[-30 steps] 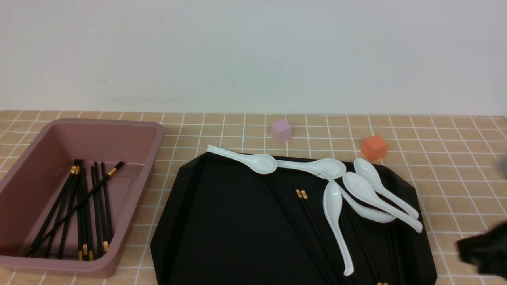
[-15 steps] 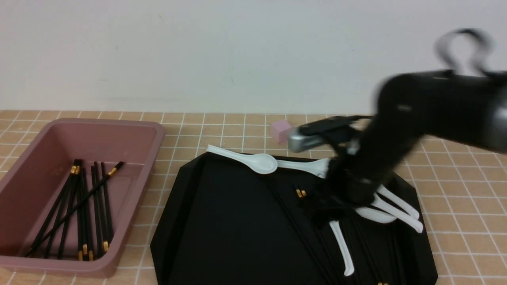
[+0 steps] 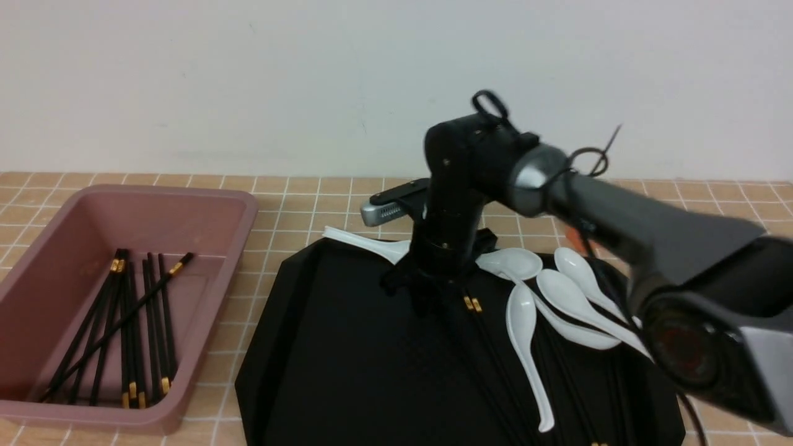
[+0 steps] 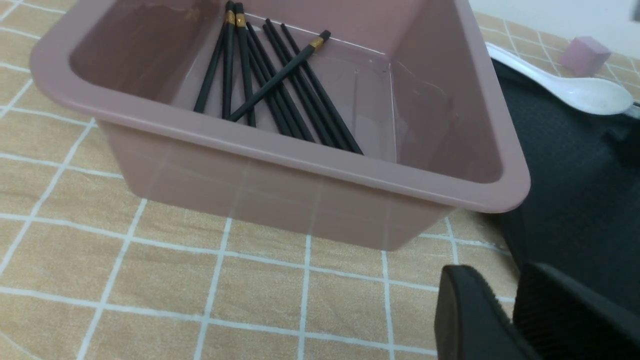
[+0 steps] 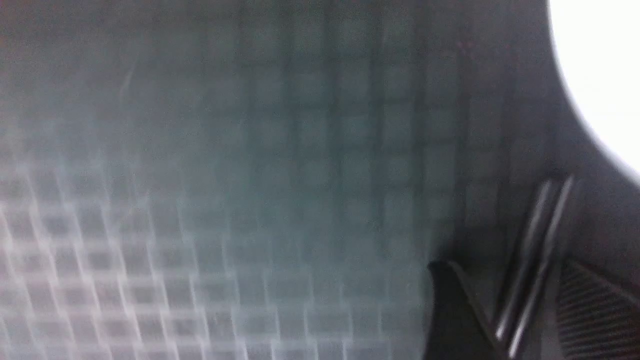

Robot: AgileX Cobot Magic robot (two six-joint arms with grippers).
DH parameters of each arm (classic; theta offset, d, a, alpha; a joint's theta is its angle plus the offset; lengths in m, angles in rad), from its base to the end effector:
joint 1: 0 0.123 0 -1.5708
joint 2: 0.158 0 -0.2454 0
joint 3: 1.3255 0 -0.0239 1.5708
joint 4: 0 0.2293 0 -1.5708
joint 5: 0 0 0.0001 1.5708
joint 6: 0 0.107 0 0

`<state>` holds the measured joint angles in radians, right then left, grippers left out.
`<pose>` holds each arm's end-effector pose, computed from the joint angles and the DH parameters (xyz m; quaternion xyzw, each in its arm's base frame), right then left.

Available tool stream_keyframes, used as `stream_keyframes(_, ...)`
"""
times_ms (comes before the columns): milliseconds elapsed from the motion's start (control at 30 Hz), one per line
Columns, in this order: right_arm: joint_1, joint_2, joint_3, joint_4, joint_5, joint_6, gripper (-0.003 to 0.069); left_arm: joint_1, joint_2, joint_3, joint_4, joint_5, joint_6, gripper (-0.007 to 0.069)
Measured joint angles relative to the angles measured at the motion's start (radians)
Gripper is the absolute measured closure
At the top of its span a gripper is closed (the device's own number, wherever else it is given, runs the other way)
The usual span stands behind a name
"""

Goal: On brown tablecloth take chopsticks from black tray and put them in box.
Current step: 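Move the gripper over the chopsticks on the black tray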

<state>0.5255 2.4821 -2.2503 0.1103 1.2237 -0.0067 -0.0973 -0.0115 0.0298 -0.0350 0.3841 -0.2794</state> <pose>0.3985 0.2439 0.1274 -0.2483 0.9619 0.0776 0.0839 0.0855 -0.0098 0.1652 -0.0828 0.8050 -0.1245 0.5741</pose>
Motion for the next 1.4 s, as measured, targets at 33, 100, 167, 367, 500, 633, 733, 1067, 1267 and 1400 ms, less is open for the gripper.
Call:
stream_keyframes(33,0.002,0.006,-0.012,-0.005,-0.003,0.000,0.0339,0.000,0.000,0.000,0.000,0.001,0.000,0.0459)
stream_keyframes(100,0.004,0.009,-0.020,-0.026,0.001,0.007,0.0337,0.000,0.000,0.000,0.000,0.001,0.000,0.0456)
stream_keyframes(167,0.005,0.009,-0.022,-0.033,0.002,0.007,0.0337,0.000,0.000,0.000,0.000,0.001,0.000,0.0454)
stream_keyframes(367,0.006,0.019,-0.025,-0.046,0.002,0.025,0.0337,0.000,0.000,0.000,0.000,0.001,0.000,0.0446)
stream_keyframes(500,0.006,0.022,-0.029,-0.048,0.003,0.032,0.0337,0.000,0.000,0.000,0.000,0.001,0.000,0.0439)
stream_keyframes(633,0.006,0.019,-0.001,-0.045,-0.009,0.053,0.0337,0.000,0.000,0.000,0.000,0.001,0.000,0.0431)
stream_keyframes(733,0.006,0.002,0.048,-0.047,-0.050,0.073,0.0337,0.000,0.000,0.000,0.000,0.001,0.000,0.0428)
stream_keyframes(1067,0.032,-0.043,0.114,-0.083,-0.064,0.079,0.0343,0.000,0.000,0.000,0.000,0.001,0.000,0.0418)
stream_keyframes(1267,0.078,-0.057,0.131,-0.141,-0.013,0.086,0.0386,0.000,0.000,0.000,0.000,0.001,0.000,0.0409)
stream_keyframes(1400,0.080,-0.053,0.131,-0.140,-0.010,0.086,0.0415,0.000,0.000,0.000,0.000,0.001,0.000,0.0405)
